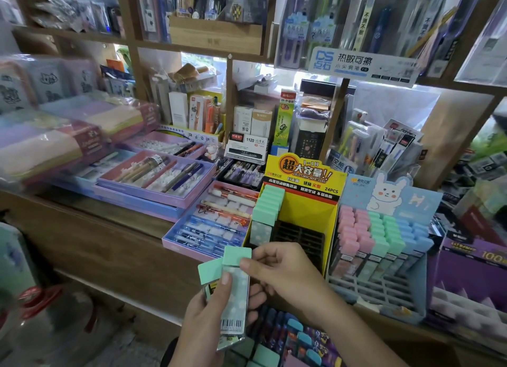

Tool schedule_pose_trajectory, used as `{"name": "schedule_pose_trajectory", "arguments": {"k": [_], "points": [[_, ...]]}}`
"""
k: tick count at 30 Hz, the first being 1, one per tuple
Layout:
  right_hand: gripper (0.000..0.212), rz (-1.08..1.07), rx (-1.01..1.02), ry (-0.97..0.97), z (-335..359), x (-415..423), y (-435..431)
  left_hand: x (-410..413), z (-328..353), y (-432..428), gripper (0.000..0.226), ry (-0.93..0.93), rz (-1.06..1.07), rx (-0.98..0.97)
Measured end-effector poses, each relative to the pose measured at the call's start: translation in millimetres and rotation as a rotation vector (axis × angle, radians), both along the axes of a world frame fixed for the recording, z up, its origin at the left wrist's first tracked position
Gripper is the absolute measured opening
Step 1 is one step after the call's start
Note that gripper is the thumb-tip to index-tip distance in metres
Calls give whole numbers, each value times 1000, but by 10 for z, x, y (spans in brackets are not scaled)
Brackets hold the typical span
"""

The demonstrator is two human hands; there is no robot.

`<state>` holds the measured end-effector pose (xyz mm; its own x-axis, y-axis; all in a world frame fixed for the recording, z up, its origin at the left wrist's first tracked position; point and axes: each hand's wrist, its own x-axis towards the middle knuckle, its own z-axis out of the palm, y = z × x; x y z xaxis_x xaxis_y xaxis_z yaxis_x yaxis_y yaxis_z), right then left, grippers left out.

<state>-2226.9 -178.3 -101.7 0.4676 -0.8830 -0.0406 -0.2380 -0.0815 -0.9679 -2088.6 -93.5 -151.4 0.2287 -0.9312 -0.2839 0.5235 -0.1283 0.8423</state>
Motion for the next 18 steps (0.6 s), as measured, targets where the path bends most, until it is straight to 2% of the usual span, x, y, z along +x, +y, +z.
{"name": "schedule_pose_trajectory", "arguments": {"k": [6, 14, 16, 18], "points": [[16, -56, -9, -31, 7, -32, -22, 11, -3, -11, 46, -2, 14, -21], [11, -252, -136, -159, 193, -124, -190, 45, -52, -104, 57, 226, -97, 16], [4, -288, -181, -198, 220, -133, -220, 54, -50, -122, 54, 276, -105, 21], [9, -324, -252, -200, 220, -132, -246, 60, -50, -136, 50, 306, -93, 26]]}}
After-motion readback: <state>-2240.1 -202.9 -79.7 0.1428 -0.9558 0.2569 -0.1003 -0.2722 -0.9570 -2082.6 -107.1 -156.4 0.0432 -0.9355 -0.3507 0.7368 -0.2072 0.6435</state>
